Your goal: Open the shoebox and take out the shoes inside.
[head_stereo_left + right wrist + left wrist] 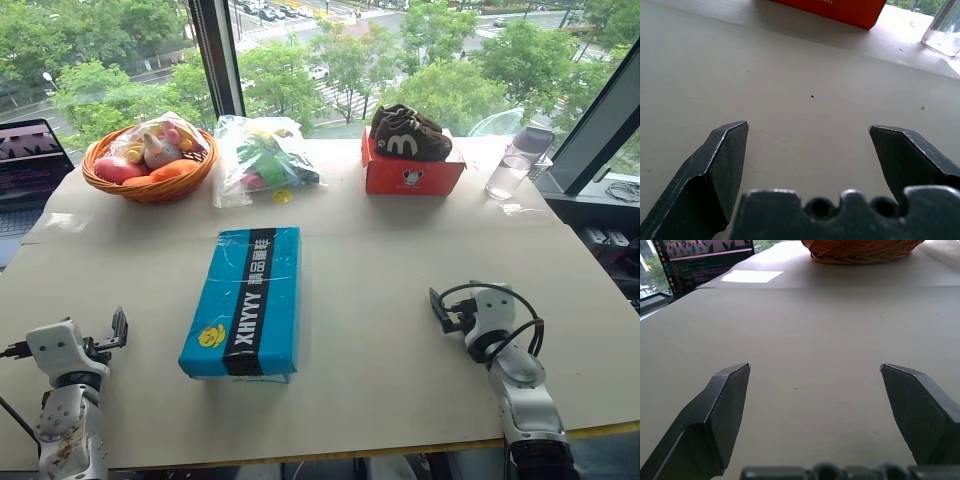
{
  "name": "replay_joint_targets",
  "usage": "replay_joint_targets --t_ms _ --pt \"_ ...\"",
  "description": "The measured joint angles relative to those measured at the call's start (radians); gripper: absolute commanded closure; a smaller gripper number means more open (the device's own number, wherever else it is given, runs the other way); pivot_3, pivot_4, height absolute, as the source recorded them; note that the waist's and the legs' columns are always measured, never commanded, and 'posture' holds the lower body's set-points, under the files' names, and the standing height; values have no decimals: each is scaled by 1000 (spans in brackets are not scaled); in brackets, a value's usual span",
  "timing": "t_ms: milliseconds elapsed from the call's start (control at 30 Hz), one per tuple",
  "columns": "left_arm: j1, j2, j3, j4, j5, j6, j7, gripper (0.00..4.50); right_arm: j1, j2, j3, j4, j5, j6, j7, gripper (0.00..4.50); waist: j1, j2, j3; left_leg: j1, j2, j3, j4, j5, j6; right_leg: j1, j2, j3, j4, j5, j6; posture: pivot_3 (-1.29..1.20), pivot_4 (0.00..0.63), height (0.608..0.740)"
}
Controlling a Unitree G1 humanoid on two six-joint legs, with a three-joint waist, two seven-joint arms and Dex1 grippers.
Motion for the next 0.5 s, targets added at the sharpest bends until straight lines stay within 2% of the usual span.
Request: replay_joint_targets --t_ms 233,367,467,500 --pt "-41 12 -31 27 -26 25 -90 30 -14 1 -9 21 6 6 -1 0 5 0 0 2 0 0 3 0 0 3 0 0 1 0 0 0 150 740" --pt "84 164 -143 -157 -166 234 -411 30 -21 -42 2 -59 143 154 161 0 -12 1 1 -2 0 0 3 0 0 -2 1 2 2 0 0 0 150 740" --pt "173 282 -183 -287 -243 361 -600 777 -5 -104 36 -183 267 301 300 729 -22 6 6 -4 1 0 1 -1 2 -6 3 3 6 -2 -3 0 150 740" --pt "191 325 -172 -306 -267 395 -646 1168 -4 -136 47 -241 311 356 348 1073 -22 7 7 -3 2 0 1 -1 2 -6 3 3 9 -4 -4 0 150 740"
